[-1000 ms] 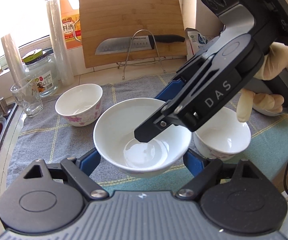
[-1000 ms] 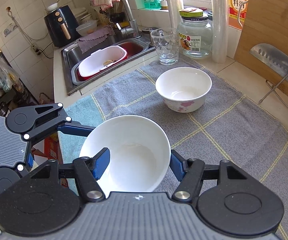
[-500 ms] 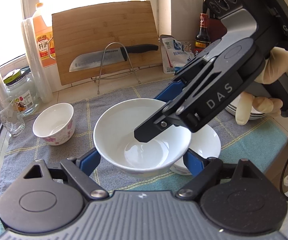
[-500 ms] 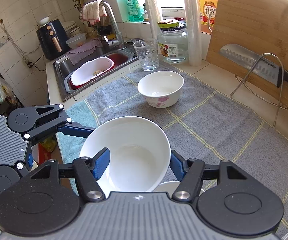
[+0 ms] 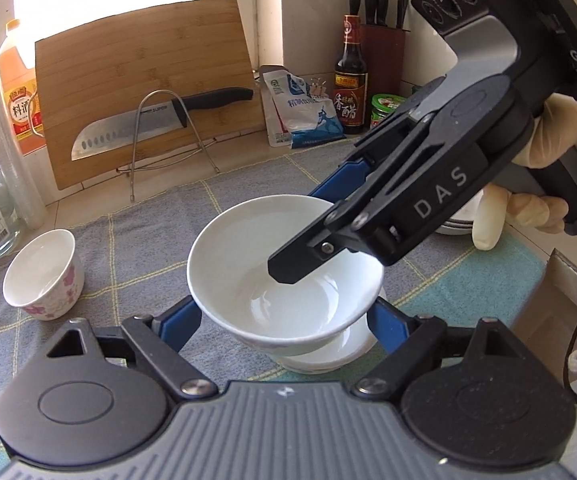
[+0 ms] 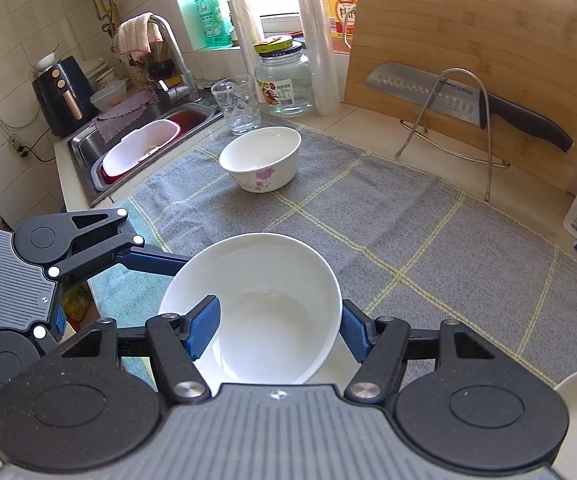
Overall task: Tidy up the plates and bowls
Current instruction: 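Lower the held bowls into the other bowl and open the right tool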
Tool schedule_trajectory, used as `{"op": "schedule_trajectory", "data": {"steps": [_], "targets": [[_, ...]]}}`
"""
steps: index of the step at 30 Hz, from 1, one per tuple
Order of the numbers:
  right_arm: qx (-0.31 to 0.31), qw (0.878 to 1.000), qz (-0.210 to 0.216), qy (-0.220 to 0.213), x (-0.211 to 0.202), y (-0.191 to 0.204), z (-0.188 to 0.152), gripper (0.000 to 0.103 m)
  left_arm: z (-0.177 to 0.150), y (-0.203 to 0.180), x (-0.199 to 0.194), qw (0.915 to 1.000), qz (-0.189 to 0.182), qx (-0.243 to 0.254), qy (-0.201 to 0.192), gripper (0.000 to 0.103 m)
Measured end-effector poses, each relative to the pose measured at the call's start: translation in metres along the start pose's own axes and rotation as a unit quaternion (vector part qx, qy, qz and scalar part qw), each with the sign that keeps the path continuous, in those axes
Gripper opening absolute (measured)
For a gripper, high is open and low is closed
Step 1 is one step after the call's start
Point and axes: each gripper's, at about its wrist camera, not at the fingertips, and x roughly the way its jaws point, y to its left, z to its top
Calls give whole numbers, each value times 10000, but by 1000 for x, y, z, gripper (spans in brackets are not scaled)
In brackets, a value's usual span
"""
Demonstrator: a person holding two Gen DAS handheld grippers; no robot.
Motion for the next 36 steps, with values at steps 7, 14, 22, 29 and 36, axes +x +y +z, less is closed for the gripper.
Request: {"op": "schedule_trajectory", "data": {"steps": [7,14,22,29,36], "targets": [[201,9997,-98,48,1,-10,-12,71,-1,-7,16,9998,-137,51,124,89],[206,9997,-103,129,7,-12,-18,74,-1,-9,23,9996,-159,34,219,89],[231,9996,-78,168,11,-16,-21,74,-1,-10,27,9994,-170,28,294,89],[221,9995,-100,195,13,-17,-23,74,-1,-11,28,9994,-174,71,304,89],[172,9997,-119,137,15,-16,-24,95,-2,-11,30,9995,-168,72,269,90]]}}
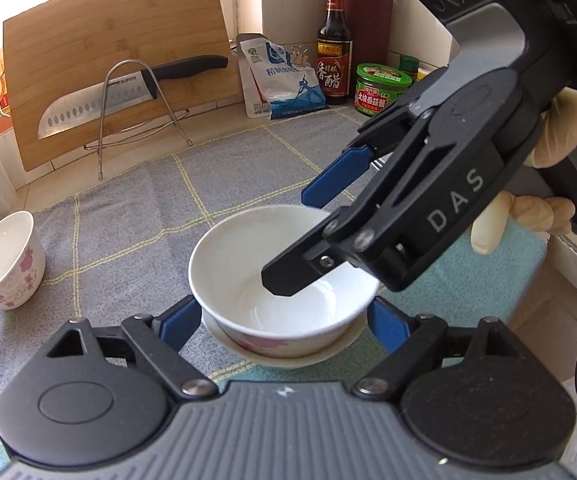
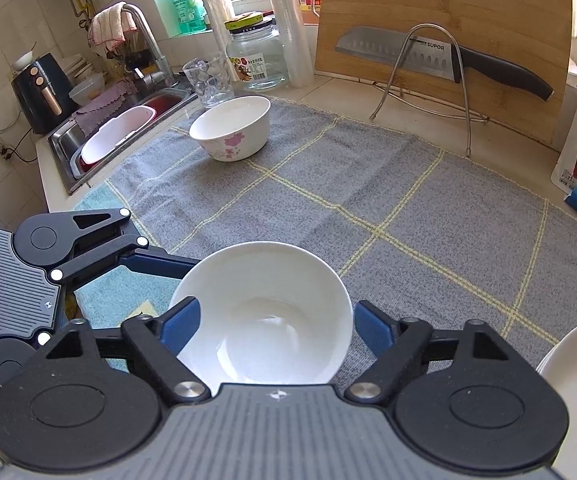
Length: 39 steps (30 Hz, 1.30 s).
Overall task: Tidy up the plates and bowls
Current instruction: 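Lower the held bowls into the other bowl and open the right tool, then raise the right tool and move it to the remaining pink-flowered bowl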
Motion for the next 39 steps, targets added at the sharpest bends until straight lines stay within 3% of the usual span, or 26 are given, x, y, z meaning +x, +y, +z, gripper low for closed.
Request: {"op": "schedule_trajectory", "data": {"steps": [3,13,21,33,39], "targets": [[6,10000,49,-79,-2,-1,1,103,0,1,0,10000,6,17,-10,94],[-207,9995,-227,-38,-1,-2,4,103,-8,3,-11,9999,64,-23,76,96],[-517,9983,-136,214,11,11,-1,103,-14,7,-18,9995,220,-204,87,96],[-886,9959,-128,107,5,10,5,103,-23,9,-31,9942,834,-609,295,96],[-1143,9933,-166,37,10,24,28,103,-31,38,-44,9902,1174,-733,212,96]]}}
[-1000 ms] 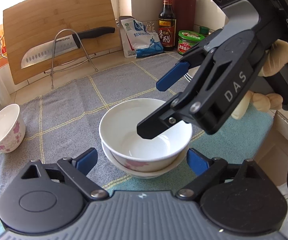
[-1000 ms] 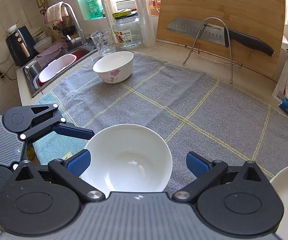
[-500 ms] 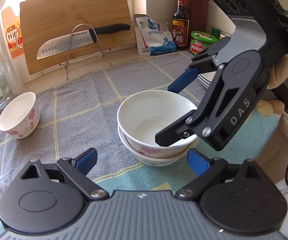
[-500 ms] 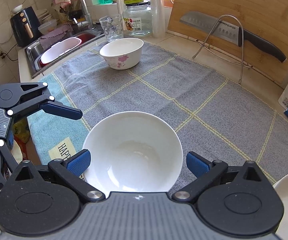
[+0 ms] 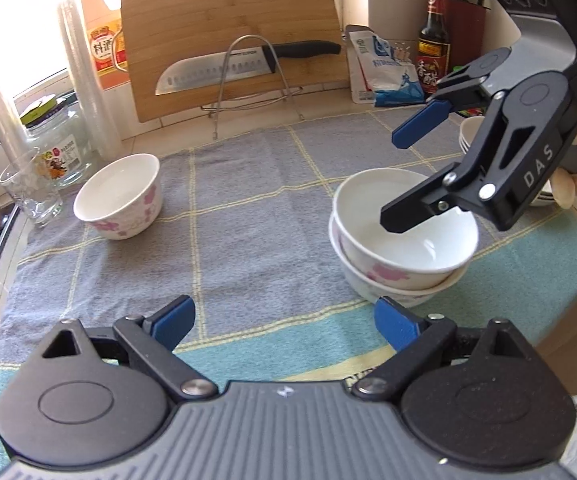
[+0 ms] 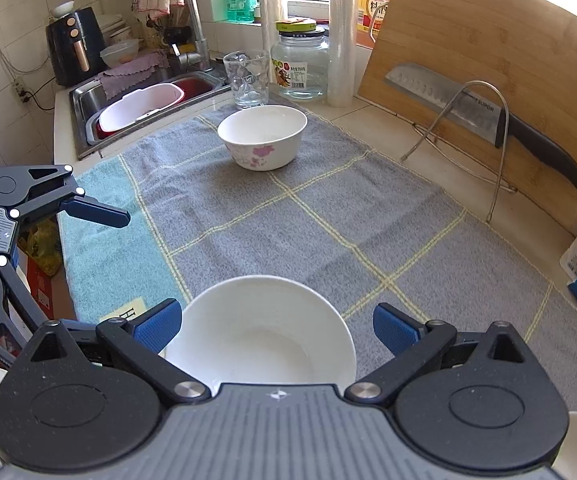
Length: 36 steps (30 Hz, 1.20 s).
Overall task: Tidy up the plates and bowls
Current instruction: 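Raise the right tool and move it to the remaining pink-flowered bowl, then close the right tool on the pink-flowered bowl's rim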
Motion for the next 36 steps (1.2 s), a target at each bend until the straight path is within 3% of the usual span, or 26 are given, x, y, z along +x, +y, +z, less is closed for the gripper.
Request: {"op": "schedule_trajectory", "data": {"steps": [9,15,20,24,30,36], "targets": [[23,9992,-400,-58,39,27,69,103,11,90,30,9996,-2,90,-270,96],[672,9971,-318,-145,67,25,112,103,19,138,55,9992,-137,-18,-378,97],[776,9961,-386,-147,88,24,138,103,21,152,72,9989,-173,110,-428,97],[427,9984,-366,78,109,31,155,103,22,160,85,9984,-96,245,-504,97],[200,9991,-238,275,142,31,174,103,29,171,102,9977,-49,184,-643,97],[355,9988,-69,343,169,14,185,103,31,178,112,9972,-151,105,-723,96]]}}
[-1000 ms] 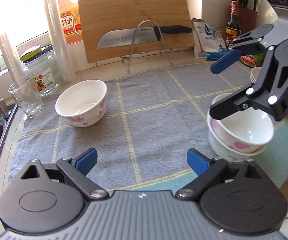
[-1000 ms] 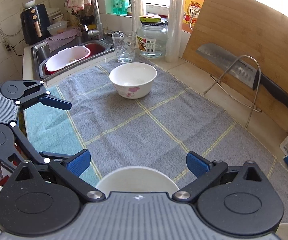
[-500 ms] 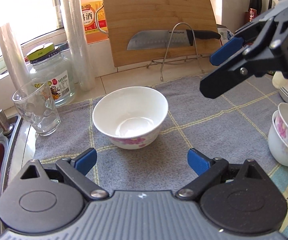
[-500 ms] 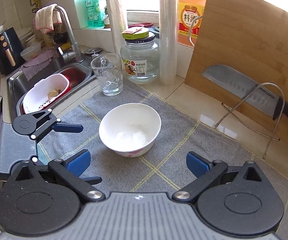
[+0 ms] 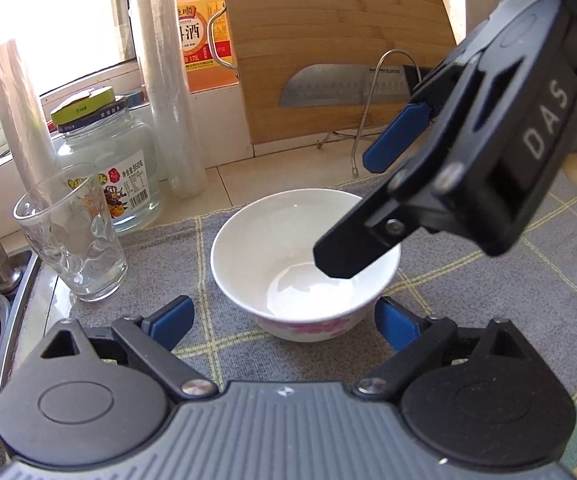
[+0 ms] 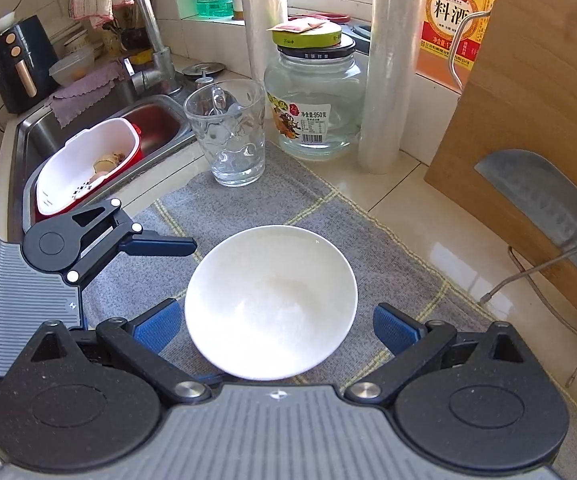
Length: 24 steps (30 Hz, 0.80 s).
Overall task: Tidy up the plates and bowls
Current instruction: 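Close the right tool on the pink-flowered bowl's rim, then lift the pink-flowered bowl and carry it toward the bowl stack with the right tool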
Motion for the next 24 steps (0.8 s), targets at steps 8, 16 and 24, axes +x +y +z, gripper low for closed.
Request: {"op": "schedule_trajectory", "data": {"steps": [8,16,24], "targets": [[190,9995,171,187,21,-15,8,100,0,1,4,9998,-193,-65,-46,91],[286,9984,334,348,34,-23,12,81,0,2,6,9995,-301,-55,-48,87],[365,9979,421,344,36,-27,13,79,2,4,8,9993,-355,-47,-54,87]]}}
